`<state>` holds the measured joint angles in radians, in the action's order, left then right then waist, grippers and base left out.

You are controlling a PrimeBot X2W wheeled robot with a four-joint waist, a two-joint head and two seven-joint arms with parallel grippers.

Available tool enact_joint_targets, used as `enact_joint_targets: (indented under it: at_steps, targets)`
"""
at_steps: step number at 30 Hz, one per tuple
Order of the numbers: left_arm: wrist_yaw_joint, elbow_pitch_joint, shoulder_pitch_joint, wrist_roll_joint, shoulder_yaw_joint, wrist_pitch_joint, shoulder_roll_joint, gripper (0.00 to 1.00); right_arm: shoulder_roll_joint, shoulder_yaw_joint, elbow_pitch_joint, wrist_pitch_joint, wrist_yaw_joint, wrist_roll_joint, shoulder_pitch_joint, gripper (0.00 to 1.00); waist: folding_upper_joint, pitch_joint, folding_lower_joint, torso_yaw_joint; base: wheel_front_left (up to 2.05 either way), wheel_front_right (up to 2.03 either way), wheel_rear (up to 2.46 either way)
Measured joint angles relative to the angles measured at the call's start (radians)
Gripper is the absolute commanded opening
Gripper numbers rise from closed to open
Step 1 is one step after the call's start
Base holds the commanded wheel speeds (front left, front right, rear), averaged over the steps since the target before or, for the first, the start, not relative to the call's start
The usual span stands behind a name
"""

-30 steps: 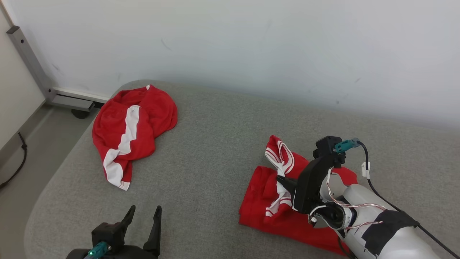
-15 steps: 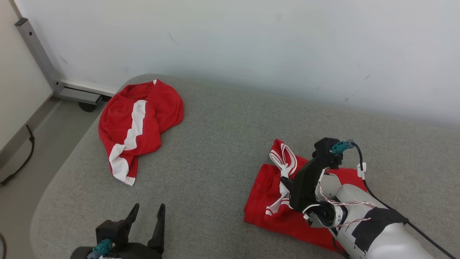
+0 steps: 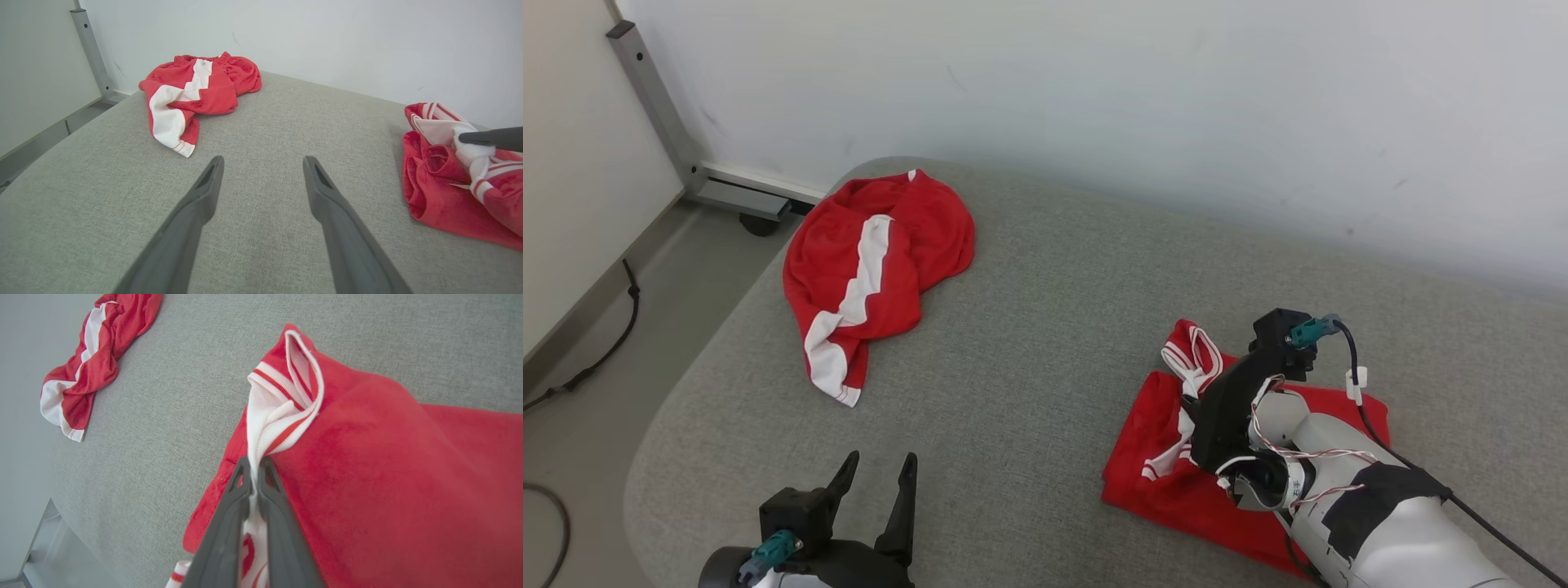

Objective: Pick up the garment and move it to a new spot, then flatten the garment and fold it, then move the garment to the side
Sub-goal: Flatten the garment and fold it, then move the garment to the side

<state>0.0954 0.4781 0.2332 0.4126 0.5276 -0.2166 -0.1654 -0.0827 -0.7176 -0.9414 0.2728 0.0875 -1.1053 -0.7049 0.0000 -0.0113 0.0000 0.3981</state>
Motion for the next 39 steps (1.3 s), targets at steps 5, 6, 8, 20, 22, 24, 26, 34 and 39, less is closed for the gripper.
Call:
enact_joint_targets:
  at_steps: [5,6,8,20,22,24,26,34,39]
  targets:
    - [0.0,0.016,0.002,0.0,-0.004,-0.004,-0.002,1.0,0.007,-0.003,-0.031,-0.006,-0.001,0.0,-0.003,0.64,0.0,-0.001,0.0,0.016,0.0,0.0,0.0]
    - [0.0,0.019,0.002,0.0,-0.006,-0.004,-0.002,1.0,0.008,-0.004,-0.035,-0.009,-0.004,0.0,-0.005,1.0,0.0,-0.003,0.0001,0.017,0.0,0.0,0.0]
    - [0.001,0.024,0.0,0.0,-0.009,-0.006,-0.002,1.0,0.01,-0.01,-0.044,-0.009,-0.018,0.0,-0.014,1.0,0.0,-0.009,0.0,0.016,0.0,0.0,0.0]
    - [0.001,0.026,-0.045,0.0,-0.026,-0.013,-0.029,1.0,-0.121,-0.016,-0.028,-0.074,-0.109,0.052,-0.038,1.0,0.0,-0.042,0.0,-0.036,0.0,0.0,0.0]
    - [0.002,0.02,-0.058,0.0,-0.03,-0.014,-0.036,1.0,-0.157,-0.019,-0.026,-0.089,-0.115,0.062,-0.028,1.0,0.0,-0.046,0.0,-0.05,0.0,0.0,0.0]
    - [0.003,0.014,-0.068,0.0,-0.033,-0.014,-0.044,1.0,-0.176,-0.022,-0.021,-0.099,-0.121,0.068,-0.006,1.0,0.0,-0.048,0.0,-0.065,0.0,0.0,0.0]
    - [0.004,0.005,-0.073,0.0,-0.038,-0.015,-0.053,1.0,-0.185,-0.036,-0.012,-0.106,-0.129,0.08,0.023,1.0,0.0,-0.05,0.0,-0.082,0.0,0.0,0.0]
    - [0.01,-0.042,-0.084,-0.003,-0.038,-0.022,-0.051,1.0,-0.214,-0.047,0.013,-0.12,-0.132,0.085,0.116,1.0,0.0,-0.037,0.0,-0.128,0.0,0.0,0.0]
    - [0.01,-0.049,-0.083,-0.009,-0.034,-0.022,-0.047,1.0,-0.212,-0.032,0.007,-0.101,-0.119,0.067,0.12,1.0,0.0,-0.022,0.0,-0.132,0.0,0.0,0.0]
